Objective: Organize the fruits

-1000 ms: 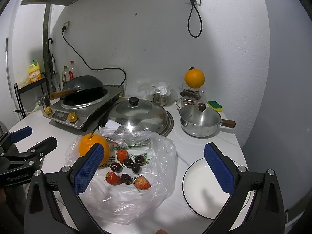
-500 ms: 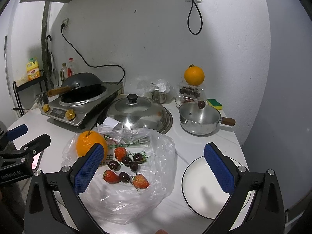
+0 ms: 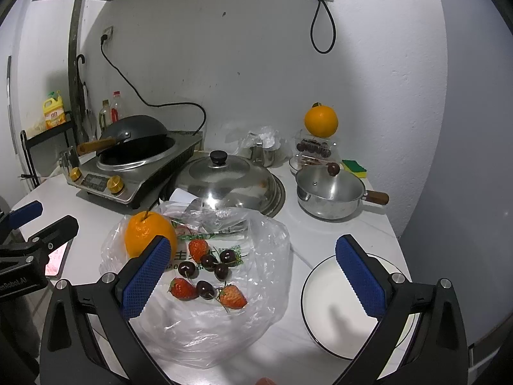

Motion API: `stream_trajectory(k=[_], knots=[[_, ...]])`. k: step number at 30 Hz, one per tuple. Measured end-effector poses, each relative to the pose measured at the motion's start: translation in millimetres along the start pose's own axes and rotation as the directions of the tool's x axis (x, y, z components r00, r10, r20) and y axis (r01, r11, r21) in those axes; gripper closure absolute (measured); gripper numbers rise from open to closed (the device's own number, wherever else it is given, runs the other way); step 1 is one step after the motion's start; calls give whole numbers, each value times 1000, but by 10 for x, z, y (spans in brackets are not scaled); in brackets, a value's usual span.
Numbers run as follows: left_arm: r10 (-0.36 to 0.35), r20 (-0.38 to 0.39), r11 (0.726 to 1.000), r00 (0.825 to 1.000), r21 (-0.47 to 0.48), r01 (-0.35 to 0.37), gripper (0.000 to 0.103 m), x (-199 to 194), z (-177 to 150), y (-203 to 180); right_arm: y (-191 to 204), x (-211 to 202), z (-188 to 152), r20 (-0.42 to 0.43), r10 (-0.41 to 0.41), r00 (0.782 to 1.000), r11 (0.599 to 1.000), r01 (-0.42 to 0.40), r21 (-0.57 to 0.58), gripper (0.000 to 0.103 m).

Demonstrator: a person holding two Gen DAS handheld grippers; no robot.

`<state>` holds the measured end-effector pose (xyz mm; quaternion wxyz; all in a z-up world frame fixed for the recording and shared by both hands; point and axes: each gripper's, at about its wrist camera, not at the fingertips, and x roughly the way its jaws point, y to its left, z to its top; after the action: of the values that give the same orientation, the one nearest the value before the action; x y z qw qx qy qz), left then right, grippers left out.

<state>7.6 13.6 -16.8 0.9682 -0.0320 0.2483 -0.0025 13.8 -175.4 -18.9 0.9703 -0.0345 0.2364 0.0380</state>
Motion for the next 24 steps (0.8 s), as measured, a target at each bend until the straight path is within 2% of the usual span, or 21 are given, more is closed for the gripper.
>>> stream_trajectory(k=[24], knots=[[-1,5,1000,1000,-8,1,3,27,53,83,35,26,11,1,-1,1000,1000,1,-2,0]])
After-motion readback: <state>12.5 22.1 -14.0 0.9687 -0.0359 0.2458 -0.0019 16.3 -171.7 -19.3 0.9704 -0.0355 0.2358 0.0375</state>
